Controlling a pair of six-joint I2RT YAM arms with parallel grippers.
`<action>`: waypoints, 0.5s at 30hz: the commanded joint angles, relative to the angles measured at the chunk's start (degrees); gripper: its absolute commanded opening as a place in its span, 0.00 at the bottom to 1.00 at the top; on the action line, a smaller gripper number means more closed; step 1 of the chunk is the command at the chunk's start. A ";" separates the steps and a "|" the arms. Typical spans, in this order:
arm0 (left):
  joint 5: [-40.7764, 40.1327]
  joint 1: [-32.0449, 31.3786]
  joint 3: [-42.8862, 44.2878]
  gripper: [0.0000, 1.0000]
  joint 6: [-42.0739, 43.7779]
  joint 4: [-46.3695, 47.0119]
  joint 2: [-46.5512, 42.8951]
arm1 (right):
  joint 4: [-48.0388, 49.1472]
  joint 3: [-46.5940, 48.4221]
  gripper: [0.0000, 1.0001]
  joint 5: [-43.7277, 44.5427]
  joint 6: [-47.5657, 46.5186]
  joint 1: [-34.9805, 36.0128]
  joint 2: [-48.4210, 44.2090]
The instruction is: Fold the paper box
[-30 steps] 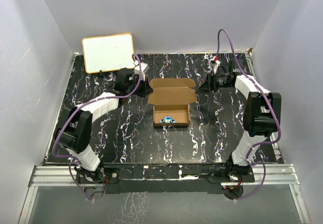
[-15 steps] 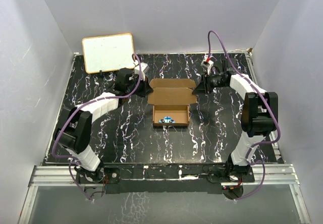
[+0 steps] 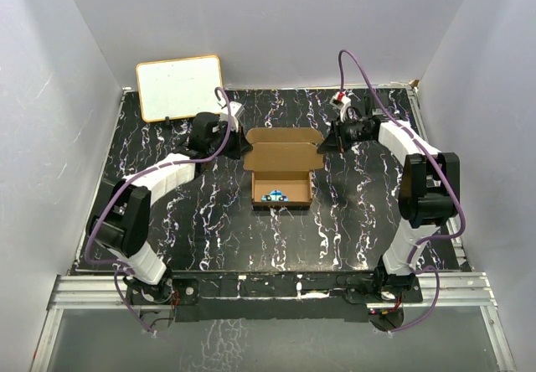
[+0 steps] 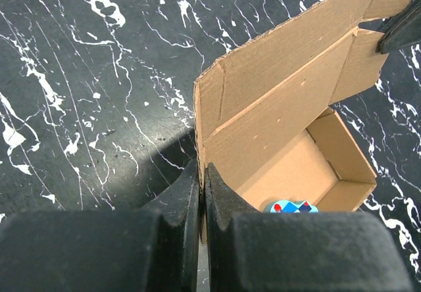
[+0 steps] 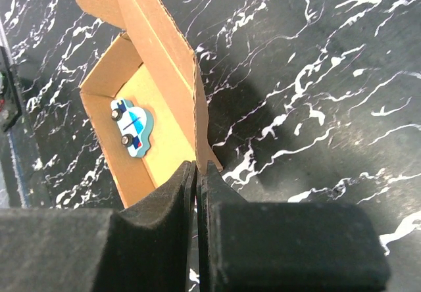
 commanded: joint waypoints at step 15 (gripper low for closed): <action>-14.10 -1.72 6.21 0.00 -3.44 10.10 2.71 | 27.45 2.05 0.08 16.62 9.84 5.29 -3.44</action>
